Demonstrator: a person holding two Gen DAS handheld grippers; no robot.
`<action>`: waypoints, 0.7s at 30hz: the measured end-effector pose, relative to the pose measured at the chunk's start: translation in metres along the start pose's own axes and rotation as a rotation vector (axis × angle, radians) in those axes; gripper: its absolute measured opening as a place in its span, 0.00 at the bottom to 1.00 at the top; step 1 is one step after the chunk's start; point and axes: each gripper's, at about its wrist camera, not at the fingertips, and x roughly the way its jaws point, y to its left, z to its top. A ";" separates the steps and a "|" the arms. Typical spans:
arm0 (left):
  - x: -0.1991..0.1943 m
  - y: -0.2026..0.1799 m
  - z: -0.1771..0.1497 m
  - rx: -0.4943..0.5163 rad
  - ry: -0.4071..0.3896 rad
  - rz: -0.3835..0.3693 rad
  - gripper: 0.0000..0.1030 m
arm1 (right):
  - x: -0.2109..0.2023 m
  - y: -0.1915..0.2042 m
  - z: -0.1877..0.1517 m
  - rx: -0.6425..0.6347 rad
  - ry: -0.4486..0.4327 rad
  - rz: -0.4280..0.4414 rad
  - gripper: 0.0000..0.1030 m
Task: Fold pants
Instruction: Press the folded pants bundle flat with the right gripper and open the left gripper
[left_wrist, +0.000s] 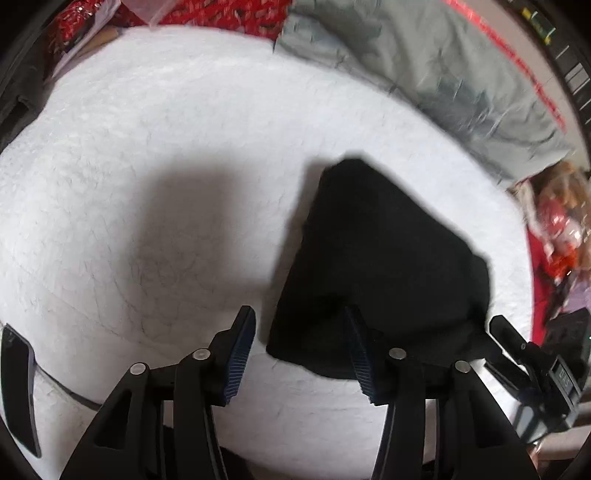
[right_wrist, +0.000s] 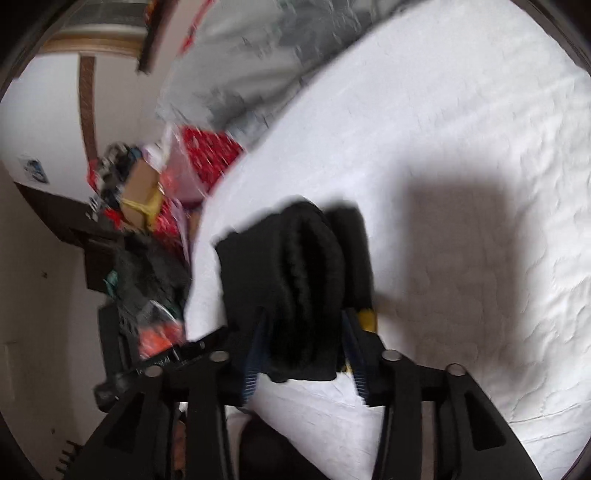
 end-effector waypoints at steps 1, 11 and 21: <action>-0.005 -0.002 0.006 0.006 -0.019 -0.002 0.66 | -0.005 0.002 0.006 0.002 -0.031 -0.005 0.62; 0.035 -0.032 0.059 0.045 -0.009 0.129 0.70 | 0.026 0.023 0.040 -0.097 -0.075 -0.170 0.38; 0.051 -0.019 0.058 0.003 0.014 0.042 0.72 | 0.015 -0.013 0.039 0.008 -0.026 -0.057 0.48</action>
